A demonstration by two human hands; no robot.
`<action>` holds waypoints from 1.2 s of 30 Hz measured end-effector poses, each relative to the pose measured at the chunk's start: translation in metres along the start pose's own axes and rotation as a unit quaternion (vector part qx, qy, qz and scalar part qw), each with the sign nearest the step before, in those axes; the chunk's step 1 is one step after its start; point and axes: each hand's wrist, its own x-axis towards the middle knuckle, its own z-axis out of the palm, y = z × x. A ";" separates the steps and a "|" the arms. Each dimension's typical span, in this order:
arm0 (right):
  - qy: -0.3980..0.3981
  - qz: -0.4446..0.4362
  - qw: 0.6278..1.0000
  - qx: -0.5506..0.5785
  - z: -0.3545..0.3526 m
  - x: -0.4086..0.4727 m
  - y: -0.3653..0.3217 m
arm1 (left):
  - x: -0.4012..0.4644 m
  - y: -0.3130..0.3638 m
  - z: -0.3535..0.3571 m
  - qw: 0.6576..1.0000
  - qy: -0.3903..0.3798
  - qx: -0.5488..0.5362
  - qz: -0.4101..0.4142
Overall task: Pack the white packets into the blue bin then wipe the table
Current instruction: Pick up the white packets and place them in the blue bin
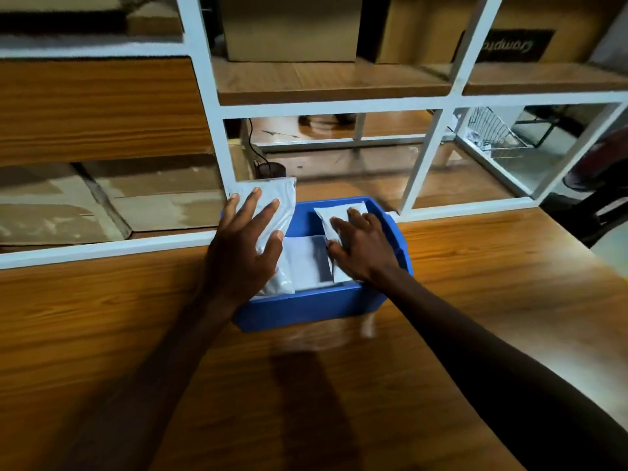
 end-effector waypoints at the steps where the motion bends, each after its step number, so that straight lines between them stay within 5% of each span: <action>1: -0.010 0.002 1.000 -0.002 0.003 0.003 0.002 | 0.001 -0.002 0.001 1.000 0.000 0.004 0.002; 25: -0.299 0.053 0.949 -0.081 0.049 0.034 0.019 | 0.032 -0.026 0.034 0.998 -0.024 -0.022 0.056; 30: -0.255 0.051 0.964 -0.051 0.038 0.033 0.014 | 0.030 -0.028 0.035 0.998 -0.026 -0.023 0.058; 36: -0.064 0.024 0.997 -0.034 -0.013 -0.012 0.016 | 0.029 -0.036 0.053 0.995 -0.089 -0.014 0.044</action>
